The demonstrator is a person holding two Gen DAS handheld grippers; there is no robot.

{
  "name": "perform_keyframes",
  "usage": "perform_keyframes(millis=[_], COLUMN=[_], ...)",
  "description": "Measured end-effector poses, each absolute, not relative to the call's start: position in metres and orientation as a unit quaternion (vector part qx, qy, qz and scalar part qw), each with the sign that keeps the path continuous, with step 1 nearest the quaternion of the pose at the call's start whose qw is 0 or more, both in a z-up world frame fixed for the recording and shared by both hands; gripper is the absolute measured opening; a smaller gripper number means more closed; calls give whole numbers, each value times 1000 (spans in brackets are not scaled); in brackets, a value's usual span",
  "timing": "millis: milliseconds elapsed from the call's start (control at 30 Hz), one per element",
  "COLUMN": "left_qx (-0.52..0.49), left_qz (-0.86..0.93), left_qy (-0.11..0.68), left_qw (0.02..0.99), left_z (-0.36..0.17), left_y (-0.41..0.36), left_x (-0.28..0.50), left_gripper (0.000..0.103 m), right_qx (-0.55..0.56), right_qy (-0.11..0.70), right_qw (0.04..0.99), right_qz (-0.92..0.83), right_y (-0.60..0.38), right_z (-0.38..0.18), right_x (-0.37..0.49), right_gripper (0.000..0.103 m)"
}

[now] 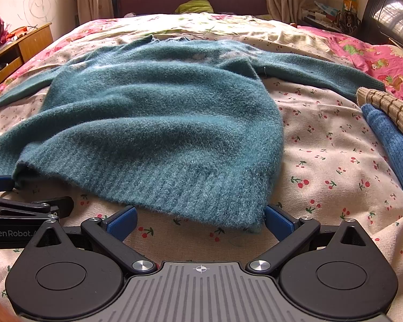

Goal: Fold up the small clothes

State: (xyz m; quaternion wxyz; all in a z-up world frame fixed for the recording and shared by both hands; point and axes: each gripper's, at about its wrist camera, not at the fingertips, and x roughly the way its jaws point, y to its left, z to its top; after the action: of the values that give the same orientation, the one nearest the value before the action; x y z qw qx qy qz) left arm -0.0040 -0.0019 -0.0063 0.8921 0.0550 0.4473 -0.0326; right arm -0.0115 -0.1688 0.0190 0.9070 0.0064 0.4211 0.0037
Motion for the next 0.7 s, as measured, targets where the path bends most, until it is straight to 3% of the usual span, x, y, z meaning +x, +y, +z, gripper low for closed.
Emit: perform_keyframes(millis=[700], left_qx=[54], left_qz=[-38], left_qy=[441], left_qw=[895], left_z=[-2], left_y=[-4], left_x=[-4], left_gripper=[103], right_qx=[-1], right_qy=[410], right_qw=[912], right_qz=[7], right_y=[-167], right_z=[27], right_x=[-12], right_gripper=[97])
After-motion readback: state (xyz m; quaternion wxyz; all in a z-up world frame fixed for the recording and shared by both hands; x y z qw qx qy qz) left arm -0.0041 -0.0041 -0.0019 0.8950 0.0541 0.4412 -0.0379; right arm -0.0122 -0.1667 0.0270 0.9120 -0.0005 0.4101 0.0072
